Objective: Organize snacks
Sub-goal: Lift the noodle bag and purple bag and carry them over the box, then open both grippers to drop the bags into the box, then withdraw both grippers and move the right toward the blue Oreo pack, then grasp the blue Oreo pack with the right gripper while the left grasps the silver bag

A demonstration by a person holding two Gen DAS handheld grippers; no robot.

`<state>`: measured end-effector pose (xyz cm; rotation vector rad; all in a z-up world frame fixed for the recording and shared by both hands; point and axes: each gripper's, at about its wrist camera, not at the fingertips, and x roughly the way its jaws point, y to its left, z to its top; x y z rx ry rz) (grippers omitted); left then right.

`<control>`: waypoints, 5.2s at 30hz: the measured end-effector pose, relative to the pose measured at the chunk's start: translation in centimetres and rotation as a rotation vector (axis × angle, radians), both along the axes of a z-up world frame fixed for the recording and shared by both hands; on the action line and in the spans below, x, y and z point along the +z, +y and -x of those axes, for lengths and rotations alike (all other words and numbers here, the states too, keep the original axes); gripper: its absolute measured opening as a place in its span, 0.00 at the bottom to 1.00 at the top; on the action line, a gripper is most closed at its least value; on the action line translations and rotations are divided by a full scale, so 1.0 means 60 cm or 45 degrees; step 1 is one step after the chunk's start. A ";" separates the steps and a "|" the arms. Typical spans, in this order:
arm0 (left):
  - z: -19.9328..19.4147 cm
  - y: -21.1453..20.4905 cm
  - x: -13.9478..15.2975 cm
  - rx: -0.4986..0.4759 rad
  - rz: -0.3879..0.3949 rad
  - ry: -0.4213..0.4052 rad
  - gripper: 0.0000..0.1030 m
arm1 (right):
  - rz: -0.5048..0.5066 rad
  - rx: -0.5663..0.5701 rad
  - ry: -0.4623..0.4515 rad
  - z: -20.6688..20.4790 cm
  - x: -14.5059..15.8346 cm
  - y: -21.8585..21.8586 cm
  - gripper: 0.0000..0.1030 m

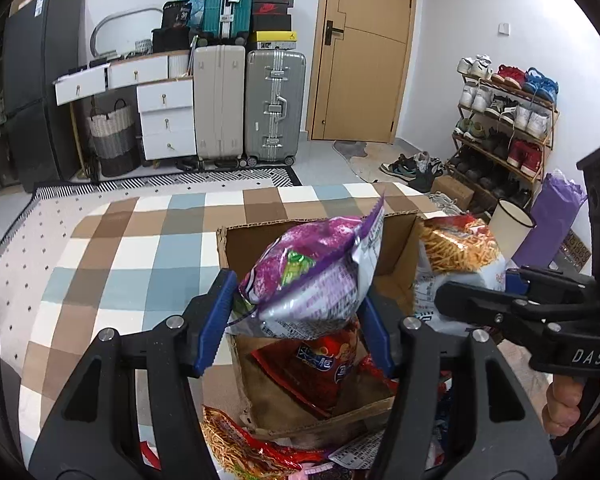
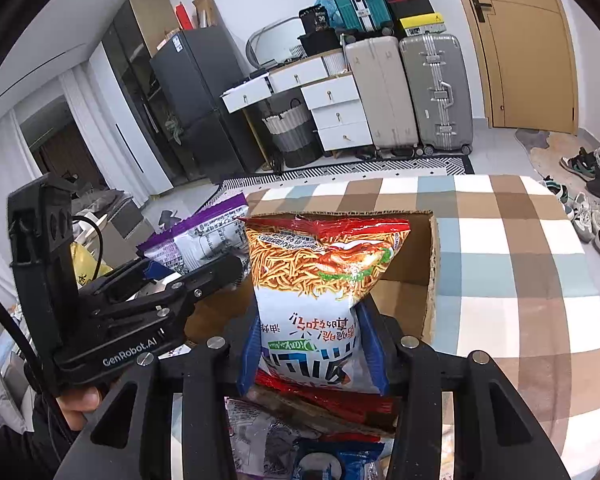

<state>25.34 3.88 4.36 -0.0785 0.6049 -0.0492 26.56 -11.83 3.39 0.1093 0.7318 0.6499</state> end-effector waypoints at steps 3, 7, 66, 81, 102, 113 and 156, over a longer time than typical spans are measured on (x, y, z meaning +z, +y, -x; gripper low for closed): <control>-0.006 -0.005 -0.006 0.000 -0.025 0.001 0.55 | 0.014 -0.015 0.013 -0.009 -0.009 0.006 0.42; -0.011 -0.010 -0.011 -0.003 -0.038 -0.001 0.55 | 0.016 -0.025 0.037 -0.019 -0.020 0.007 0.42; 0.195 0.011 -0.020 0.026 0.020 0.033 0.99 | 0.101 -0.064 -0.162 0.163 0.005 -0.072 1.00; 0.237 -0.010 -0.071 0.019 0.009 0.093 0.99 | 0.117 -0.082 -0.050 0.179 -0.066 -0.093 1.00; 0.226 -0.031 -0.131 -0.027 0.025 0.188 0.99 | 0.210 -0.054 0.067 0.165 -0.142 -0.064 0.99; 0.214 -0.034 -0.147 -0.032 0.019 0.203 0.99 | 0.234 -0.023 0.076 0.153 -0.154 -0.038 0.93; 0.150 -0.111 -0.154 -0.113 0.087 0.292 0.63 | 0.044 -0.071 0.006 0.201 -0.127 -0.135 0.43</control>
